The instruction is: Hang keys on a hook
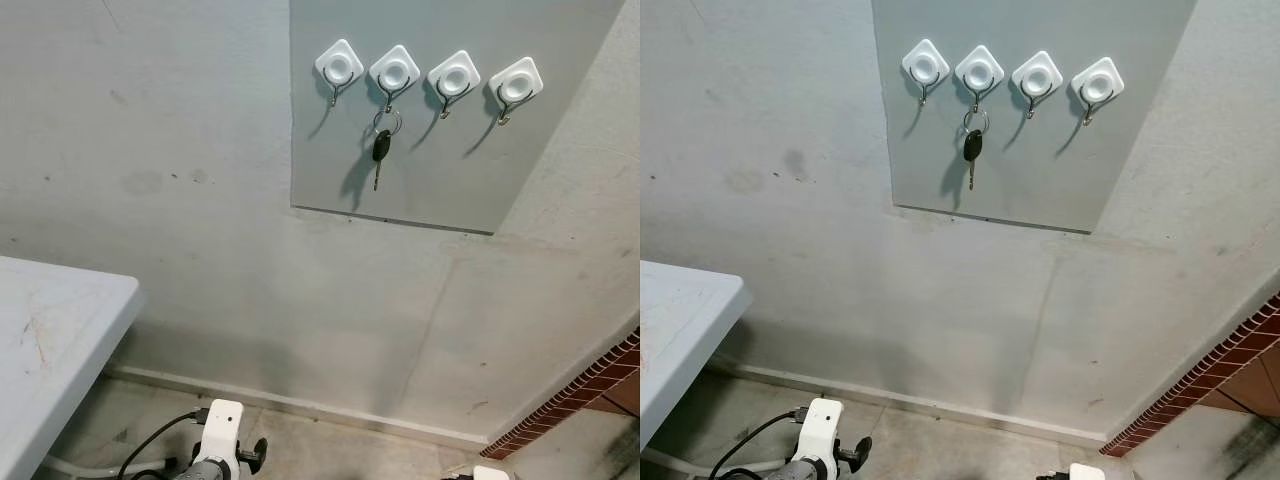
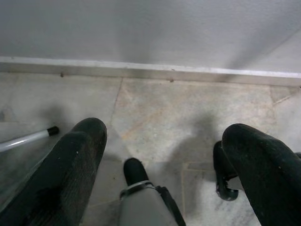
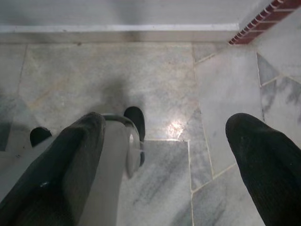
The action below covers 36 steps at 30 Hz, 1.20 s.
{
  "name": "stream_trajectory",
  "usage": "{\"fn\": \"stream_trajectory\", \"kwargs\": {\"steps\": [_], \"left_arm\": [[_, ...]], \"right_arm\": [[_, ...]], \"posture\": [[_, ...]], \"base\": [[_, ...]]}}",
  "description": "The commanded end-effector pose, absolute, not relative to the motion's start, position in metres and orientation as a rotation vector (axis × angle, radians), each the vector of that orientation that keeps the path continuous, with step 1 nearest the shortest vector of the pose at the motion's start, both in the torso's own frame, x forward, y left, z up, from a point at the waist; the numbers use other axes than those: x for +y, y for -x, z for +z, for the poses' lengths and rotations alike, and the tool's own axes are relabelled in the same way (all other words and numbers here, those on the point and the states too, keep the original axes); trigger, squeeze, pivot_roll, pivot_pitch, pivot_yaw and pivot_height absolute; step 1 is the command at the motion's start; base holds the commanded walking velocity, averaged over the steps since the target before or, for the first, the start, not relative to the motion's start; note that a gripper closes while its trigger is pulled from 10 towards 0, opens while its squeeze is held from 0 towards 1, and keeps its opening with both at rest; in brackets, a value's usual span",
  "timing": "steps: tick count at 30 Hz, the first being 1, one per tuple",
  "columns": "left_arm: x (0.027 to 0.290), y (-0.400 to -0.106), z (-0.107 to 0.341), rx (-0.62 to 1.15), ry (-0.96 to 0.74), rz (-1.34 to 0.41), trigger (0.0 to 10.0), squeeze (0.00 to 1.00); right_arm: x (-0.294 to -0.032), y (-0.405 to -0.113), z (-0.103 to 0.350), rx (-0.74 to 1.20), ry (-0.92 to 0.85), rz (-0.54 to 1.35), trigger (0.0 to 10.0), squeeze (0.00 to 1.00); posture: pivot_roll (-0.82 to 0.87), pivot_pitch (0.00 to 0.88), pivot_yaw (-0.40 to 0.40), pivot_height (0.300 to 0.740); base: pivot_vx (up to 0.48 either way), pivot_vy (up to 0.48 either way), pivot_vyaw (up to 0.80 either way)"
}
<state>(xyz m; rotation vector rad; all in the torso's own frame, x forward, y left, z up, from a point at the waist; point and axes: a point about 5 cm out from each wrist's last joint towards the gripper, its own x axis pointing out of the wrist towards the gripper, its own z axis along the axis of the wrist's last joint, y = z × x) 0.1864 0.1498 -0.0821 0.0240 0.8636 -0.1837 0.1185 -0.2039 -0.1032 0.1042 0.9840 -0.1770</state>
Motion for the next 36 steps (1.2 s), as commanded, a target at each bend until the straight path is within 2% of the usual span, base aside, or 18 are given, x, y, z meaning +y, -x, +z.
{"fn": "stream_trajectory", "kwargs": {"steps": [1, 24, 36], "left_arm": [[0.150, -0.188, -0.082, 0.872, -0.037, -0.181, 10.0, 0.00], [0.151, -0.174, -0.089, 0.924, -0.061, -0.183, 10.0, 0.00], [0.150, -0.175, -0.089, 0.924, -0.054, -0.176, 10.0, 0.00]], "right_arm": [[-0.204, -0.122, -0.102, 0.976, -0.101, -0.171, 10.0, 0.00], [-0.195, -0.127, -0.102, 0.983, -0.041, -0.082, 10.0, 0.00], [-0.194, -0.128, -0.102, 0.986, -0.027, -0.062, 10.0, 0.00]], "posture": [[-0.05, 0.000, -0.025, 0.740], [-0.04, 0.000, -0.037, 0.740], [-0.03, 0.000, -0.039, 0.740]], "base": [[0.000, 0.000, 0.00], [0.000, 0.000, 0.00], [0.000, 0.000, 0.77]]}}
